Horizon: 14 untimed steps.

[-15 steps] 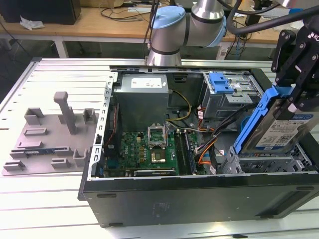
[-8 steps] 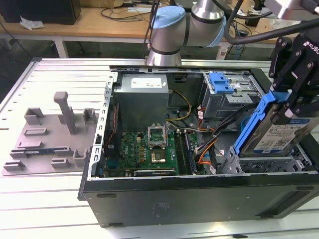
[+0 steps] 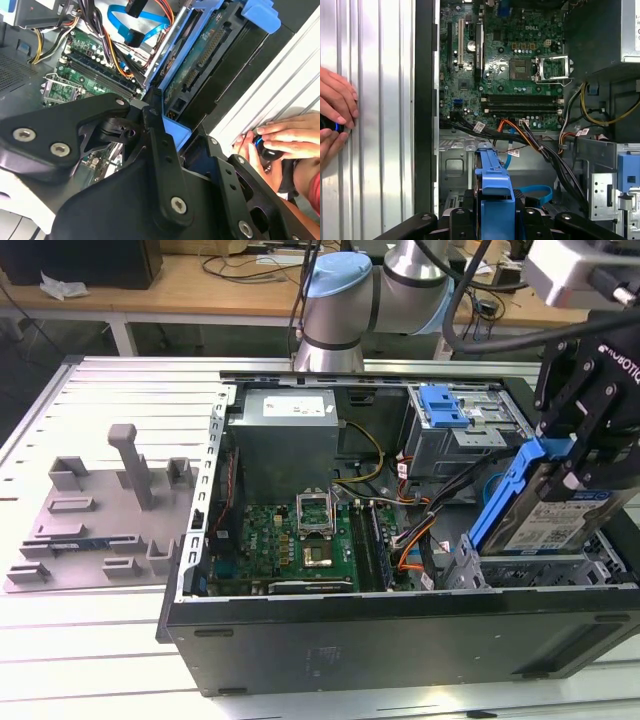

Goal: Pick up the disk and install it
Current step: 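Insert the disk into the insertion slot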

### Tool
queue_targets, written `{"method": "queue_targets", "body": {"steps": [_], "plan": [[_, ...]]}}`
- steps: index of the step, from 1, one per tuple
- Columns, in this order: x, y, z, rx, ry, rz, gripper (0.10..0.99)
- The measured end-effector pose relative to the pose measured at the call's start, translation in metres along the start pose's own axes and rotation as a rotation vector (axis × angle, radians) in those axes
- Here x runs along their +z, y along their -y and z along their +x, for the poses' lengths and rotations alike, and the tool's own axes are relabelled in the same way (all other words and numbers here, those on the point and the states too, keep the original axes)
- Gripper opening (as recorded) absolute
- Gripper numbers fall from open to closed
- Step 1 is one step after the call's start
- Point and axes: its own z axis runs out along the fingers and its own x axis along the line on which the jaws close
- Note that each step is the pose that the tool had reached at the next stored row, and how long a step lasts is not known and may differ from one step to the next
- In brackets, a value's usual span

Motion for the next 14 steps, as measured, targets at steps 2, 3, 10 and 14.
{"method": "queue_targets", "body": {"steps": [2, 3, 10, 14], "plan": [[0.0031, 0.0001, 0.0008, 0.000, 0.0001, 0.000, 0.369], [0.0049, 0.0001, 0.0013, 0.000, 0.0003, 0.000, 0.369], [0.0184, 0.0003, 0.0042, 0.000, 0.0003, 0.000, 0.369], [0.0202, 0.0004, 0.0049, 0.000, 0.0003, 0.000, 0.502]]}}
